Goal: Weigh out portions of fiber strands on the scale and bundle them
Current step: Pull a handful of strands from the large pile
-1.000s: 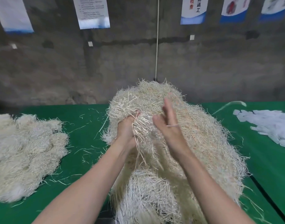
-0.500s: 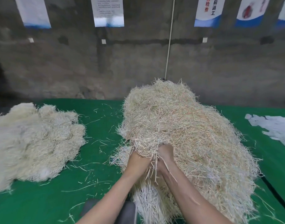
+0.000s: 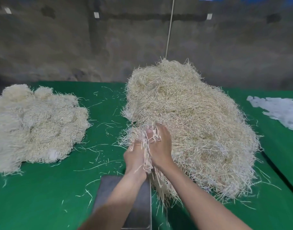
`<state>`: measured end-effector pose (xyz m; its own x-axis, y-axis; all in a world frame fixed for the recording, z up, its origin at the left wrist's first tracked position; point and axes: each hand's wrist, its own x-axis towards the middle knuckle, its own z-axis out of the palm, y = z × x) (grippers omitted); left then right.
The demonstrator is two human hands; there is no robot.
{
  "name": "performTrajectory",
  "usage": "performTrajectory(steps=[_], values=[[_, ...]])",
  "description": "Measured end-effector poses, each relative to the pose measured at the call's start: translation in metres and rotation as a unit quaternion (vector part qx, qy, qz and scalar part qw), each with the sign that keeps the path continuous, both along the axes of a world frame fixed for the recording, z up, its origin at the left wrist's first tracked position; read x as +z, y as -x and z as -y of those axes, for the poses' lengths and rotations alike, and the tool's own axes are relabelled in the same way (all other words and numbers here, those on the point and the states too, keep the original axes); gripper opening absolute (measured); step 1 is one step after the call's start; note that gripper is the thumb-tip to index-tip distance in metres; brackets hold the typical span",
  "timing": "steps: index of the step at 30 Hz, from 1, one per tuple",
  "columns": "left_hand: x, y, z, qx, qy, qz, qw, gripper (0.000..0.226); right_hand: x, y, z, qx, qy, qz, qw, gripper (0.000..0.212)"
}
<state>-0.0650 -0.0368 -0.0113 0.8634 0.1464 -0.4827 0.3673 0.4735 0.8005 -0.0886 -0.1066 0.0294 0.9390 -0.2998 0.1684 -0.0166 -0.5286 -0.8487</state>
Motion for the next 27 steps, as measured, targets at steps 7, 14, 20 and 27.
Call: performTrajectory(steps=[7,14,20,27], values=[[-0.017,-0.015,-0.051,0.074,-0.265,0.097,0.957,0.049,-0.051,0.039,-0.034,0.080,-0.328,-0.051,0.940,0.080],[-0.025,0.008,-0.058,-0.078,-0.174,0.168,0.967,0.022,-0.048,0.026,-0.050,0.079,-0.270,-0.145,0.949,0.096],[-0.051,0.022,-0.111,-0.165,-0.117,0.080,0.976,0.027,-0.076,0.047,-0.049,0.139,-0.170,-0.136,0.966,0.061],[-0.085,0.040,-0.128,-0.019,-0.240,0.104,0.965,0.012,-0.119,0.071,-0.093,0.130,0.123,-0.082,0.980,0.099]])
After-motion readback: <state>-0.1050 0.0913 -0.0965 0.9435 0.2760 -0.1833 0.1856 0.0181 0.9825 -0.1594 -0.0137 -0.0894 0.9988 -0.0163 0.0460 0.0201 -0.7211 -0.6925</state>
